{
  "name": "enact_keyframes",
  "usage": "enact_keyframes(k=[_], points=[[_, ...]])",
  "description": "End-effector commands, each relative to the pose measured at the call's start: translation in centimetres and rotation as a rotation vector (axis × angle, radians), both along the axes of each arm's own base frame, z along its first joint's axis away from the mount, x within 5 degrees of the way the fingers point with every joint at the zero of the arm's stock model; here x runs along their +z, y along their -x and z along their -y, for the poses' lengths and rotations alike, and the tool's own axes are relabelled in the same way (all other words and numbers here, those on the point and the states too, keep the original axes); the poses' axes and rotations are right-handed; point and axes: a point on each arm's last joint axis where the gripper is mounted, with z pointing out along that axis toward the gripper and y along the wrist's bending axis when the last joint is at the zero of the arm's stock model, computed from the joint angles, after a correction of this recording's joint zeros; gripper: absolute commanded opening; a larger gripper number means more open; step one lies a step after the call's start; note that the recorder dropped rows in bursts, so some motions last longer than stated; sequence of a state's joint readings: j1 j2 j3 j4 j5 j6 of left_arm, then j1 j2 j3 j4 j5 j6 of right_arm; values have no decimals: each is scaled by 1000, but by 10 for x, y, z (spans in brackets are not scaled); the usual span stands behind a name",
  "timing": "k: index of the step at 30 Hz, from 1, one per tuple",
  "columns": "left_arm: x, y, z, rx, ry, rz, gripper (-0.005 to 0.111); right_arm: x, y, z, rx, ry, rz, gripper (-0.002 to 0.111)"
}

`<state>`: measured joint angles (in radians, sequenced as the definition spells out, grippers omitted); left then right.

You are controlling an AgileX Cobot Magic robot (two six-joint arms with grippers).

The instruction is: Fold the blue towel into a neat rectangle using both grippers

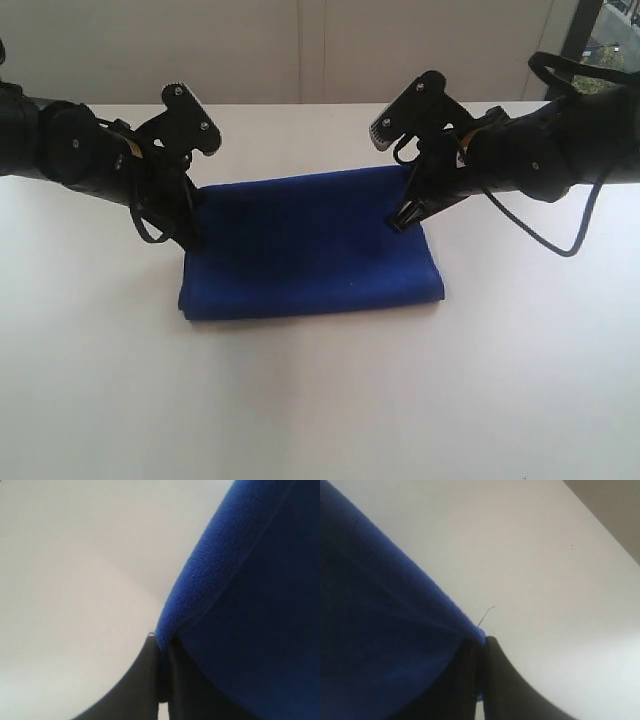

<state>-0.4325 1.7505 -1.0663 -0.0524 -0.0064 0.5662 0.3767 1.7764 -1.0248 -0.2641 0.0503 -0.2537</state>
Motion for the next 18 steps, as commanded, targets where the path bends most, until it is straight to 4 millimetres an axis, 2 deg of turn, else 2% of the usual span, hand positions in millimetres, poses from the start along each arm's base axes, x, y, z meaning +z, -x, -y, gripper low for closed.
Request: enact_keyframes(k=[1, 7, 10, 14, 16, 18], points=[[-4, -5, 1, 14, 13, 16, 0, -3, -6, 3, -15, -4, -1, 0], [-10, -6, 1, 18, 9, 1, 3, -10, -8, 5, -21, 3, -18, 2], [-10, -6, 1, 18, 11, 4, 19, -11, -8, 5, -21, 4, -21, 14], [-10, -7, 2, 18, 12, 8, 48, -11, -8, 5, -22, 2, -20, 38], [-10, -7, 2, 18, 12, 8, 55, -10, -8, 4, -20, -2, -13, 45], [-10, -7, 2, 18, 12, 8, 58, -10, -8, 4, -19, -4, -10, 48]])
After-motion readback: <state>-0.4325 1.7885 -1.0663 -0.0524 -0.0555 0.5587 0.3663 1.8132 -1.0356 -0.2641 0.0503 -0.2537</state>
